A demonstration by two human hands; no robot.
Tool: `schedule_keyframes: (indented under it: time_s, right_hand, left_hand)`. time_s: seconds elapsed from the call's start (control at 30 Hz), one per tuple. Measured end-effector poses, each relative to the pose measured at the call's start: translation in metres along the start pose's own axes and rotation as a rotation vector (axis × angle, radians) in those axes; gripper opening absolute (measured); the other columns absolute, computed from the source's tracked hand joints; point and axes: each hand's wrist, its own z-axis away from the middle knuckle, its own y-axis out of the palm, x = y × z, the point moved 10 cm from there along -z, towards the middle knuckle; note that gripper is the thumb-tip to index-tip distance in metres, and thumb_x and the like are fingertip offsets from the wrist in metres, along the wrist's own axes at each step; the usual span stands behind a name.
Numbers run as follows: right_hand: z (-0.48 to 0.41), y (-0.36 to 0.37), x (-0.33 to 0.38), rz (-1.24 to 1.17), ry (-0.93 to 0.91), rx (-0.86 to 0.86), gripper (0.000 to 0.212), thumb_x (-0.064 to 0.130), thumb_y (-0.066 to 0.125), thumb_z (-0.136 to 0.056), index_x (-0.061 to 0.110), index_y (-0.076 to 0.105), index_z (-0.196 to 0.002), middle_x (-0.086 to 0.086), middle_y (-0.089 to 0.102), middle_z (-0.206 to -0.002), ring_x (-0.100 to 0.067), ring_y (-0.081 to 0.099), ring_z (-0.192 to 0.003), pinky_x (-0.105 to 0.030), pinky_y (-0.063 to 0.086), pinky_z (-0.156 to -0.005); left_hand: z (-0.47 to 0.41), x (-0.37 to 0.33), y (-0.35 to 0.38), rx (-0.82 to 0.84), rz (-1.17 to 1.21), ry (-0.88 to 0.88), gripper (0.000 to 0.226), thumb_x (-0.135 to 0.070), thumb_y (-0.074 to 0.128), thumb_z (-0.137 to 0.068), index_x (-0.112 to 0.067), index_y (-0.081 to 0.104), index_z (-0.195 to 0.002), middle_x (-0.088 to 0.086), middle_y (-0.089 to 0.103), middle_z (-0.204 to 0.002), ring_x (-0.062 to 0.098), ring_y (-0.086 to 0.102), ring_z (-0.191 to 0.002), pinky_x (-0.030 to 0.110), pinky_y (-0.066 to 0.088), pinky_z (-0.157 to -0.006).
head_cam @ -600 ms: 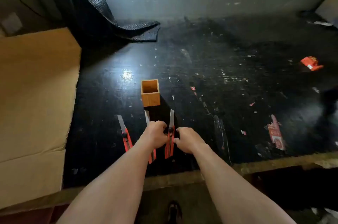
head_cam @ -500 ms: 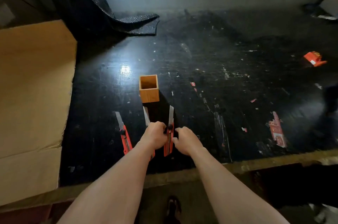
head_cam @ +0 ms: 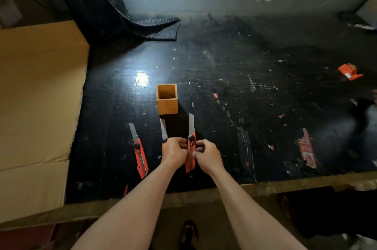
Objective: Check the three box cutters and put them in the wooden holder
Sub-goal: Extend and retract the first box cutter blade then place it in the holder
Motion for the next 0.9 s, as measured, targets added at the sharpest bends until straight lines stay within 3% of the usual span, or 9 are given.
schedule_keyframes:
  time_s: [0.17,0.4,0.5,0.6,0.77,0.9]
  right_hand:
    - [0.002,-0.018,0.042,-0.129,-0.092,0.044,0.028,0.001,0.074,-0.087,0.018,0.067,-0.109,-0.004,0.076,-0.104,-0.019,0.074,-0.097,-0.047,0.063,-0.087]
    - [0.014,-0.037,0.133,-0.237,-0.287,0.107,0.032,0.002,0.075,-0.087,0.010,0.063,-0.116,-0.013,0.073,-0.110,-0.027,0.074,-0.101,-0.049,0.063,-0.088]
    - [0.019,-0.042,0.167,-0.262,-0.354,0.126,0.032,-0.001,0.071,-0.089,0.007,0.061,-0.119,-0.015,0.075,-0.107,-0.028,0.076,-0.096,-0.044,0.065,-0.083]
    - [0.028,-0.050,0.200,-0.254,-0.420,0.128,0.031,-0.003,0.067,-0.091,0.005,0.061,-0.121,-0.015,0.075,-0.104,-0.022,0.077,-0.089,-0.030,0.064,-0.071]
    - [0.039,-0.063,0.254,-0.210,-0.596,0.082,0.038,-0.004,0.062,-0.096,0.012,0.056,-0.130,-0.013,0.076,-0.100,-0.021,0.079,-0.084,-0.037,0.066,-0.076]
    - [0.045,-0.075,0.288,-0.166,-0.716,-0.017,0.033,0.009,0.065,-0.099,0.025,0.061,-0.127,-0.003,0.074,-0.103,-0.014,0.077,-0.085,-0.022,0.063,-0.066]
  left_hand:
    - [0.004,-0.025,-0.025,0.076,0.189,0.036,0.037,-0.001,0.076,-0.085,-0.015,0.074,-0.120,0.002,0.078,-0.108,0.018,0.075,-0.102,0.044,0.063,-0.090]
    - [0.016,-0.087,-0.088,0.083,0.366,0.169,0.032,0.005,0.066,-0.093,-0.011,0.069,-0.121,0.009,0.077,-0.113,0.024,0.076,-0.101,0.041,0.066,-0.082]
    - [0.024,-0.112,-0.112,0.081,0.429,0.213,0.035,0.010,0.063,-0.094,-0.011,0.067,-0.121,0.013,0.077,-0.110,0.024,0.077,-0.090,0.036,0.066,-0.069]
    - [0.030,-0.132,-0.134,0.082,0.480,0.261,0.041,0.012,0.064,-0.092,-0.009,0.066,-0.127,0.019,0.078,-0.110,0.031,0.080,-0.089,0.045,0.067,-0.075]
    - [0.042,-0.159,-0.161,0.061,0.565,0.354,0.043,0.010,0.065,-0.092,-0.011,0.067,-0.129,0.016,0.080,-0.106,0.029,0.080,-0.087,0.038,0.065,-0.069]
    - [0.047,-0.174,-0.173,0.052,0.567,0.401,0.045,0.010,0.064,-0.093,-0.013,0.067,-0.132,0.013,0.081,-0.106,0.028,0.081,-0.091,0.039,0.066,-0.072]
